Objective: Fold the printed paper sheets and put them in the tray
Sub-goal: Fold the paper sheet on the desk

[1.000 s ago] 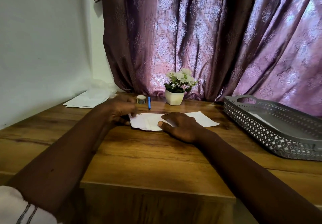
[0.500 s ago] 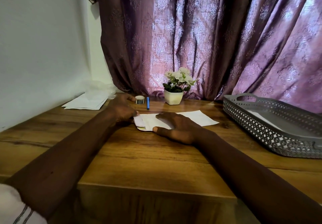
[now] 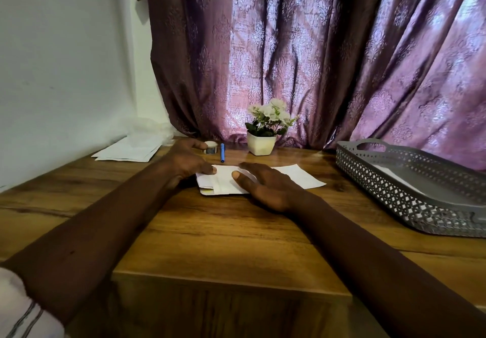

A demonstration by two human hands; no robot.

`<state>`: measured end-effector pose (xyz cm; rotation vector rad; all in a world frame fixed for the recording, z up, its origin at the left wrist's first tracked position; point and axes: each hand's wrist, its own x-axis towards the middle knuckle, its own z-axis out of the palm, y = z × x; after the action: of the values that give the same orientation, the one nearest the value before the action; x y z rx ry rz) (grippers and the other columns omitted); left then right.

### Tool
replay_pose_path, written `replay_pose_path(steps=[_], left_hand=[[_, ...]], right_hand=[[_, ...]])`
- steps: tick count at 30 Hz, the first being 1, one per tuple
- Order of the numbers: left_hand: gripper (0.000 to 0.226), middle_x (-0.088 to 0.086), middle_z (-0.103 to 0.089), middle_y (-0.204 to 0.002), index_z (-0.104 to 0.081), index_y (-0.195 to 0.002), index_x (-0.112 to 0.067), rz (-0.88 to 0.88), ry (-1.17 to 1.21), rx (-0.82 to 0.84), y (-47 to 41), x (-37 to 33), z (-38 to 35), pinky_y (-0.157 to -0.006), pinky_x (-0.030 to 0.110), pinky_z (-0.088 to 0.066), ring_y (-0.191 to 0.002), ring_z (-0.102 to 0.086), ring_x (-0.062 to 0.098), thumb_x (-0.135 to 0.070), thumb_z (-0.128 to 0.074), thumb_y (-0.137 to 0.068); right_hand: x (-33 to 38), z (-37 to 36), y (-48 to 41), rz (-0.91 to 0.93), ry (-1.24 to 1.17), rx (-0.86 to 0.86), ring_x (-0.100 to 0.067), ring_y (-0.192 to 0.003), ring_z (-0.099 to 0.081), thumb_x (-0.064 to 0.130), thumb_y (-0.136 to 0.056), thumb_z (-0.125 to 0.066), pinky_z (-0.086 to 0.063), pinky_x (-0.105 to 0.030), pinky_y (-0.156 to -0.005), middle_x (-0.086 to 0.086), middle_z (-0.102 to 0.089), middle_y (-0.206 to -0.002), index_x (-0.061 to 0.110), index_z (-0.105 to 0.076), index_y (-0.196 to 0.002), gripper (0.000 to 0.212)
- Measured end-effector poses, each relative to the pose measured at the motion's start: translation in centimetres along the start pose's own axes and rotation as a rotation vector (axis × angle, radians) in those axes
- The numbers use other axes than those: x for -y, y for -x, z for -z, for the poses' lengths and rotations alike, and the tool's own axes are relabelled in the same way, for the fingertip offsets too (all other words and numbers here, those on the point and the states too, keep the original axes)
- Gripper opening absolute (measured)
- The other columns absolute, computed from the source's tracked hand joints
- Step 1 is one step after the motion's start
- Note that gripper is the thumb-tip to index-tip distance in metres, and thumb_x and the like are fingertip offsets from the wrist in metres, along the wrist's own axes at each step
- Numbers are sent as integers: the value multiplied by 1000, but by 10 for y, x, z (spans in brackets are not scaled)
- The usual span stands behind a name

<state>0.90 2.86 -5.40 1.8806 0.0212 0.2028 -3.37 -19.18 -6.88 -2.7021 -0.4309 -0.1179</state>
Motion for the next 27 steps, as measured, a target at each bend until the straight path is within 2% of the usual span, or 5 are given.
replay_pose_path(steps=[6, 10, 17, 21, 27], left_hand=[[60, 12, -68, -118, -67, -120, -11, 12, 176, 20, 0, -3, -4, -102, 41, -54, -109, -65, 26, 1, -90, -67], [93, 14, -67, -122, -61, -123, -15, 24, 166, 90, 4, 3, -13, -99, 45, -57, -111, -68, 30, -12, -104, -40], [90, 7, -56, -132, -53, -143, -19, -60, 171, 85, 5, -6, -10, -68, 24, -57, -103, -62, 21, 18, -83, -66], [89, 18, -54, -135, -50, -147, -23, -34, 176, 191, 3, -5, -8, -79, 32, -59, -104, -64, 26, 27, -65, -75], [66, 2, -63, -118, -60, -126, -25, -174, -294, 0, 0, 0, -10, -92, 37, -55, -108, -62, 22, -24, -93, -68]], right_hand=[[3, -1, 3, 40, -102, -19, -22, -152, -32, 81, -93, -35, -27, -48, -123, 6, -32, -168, 40, -34, -158, 77], [4, -2, 6, 114, -86, 20, -17, -151, -33, 73, -94, -50, -28, -33, -116, 6, -32, -167, 36, -33, -159, 77], [5, -1, 2, 172, -162, -204, -12, -139, -46, 70, -98, -43, -38, -38, -113, 9, -49, -154, 36, -49, -148, 60], [0, -2, -2, 150, -24, -168, -16, -146, -39, 69, -100, -39, -31, -45, -120, 7, -45, -158, 35, -48, -150, 61], [-7, -7, -9, 48, 94, 10, -21, -152, -32, 79, -94, -38, -25, -48, -123, 5, -36, -166, 36, -43, -154, 74]])
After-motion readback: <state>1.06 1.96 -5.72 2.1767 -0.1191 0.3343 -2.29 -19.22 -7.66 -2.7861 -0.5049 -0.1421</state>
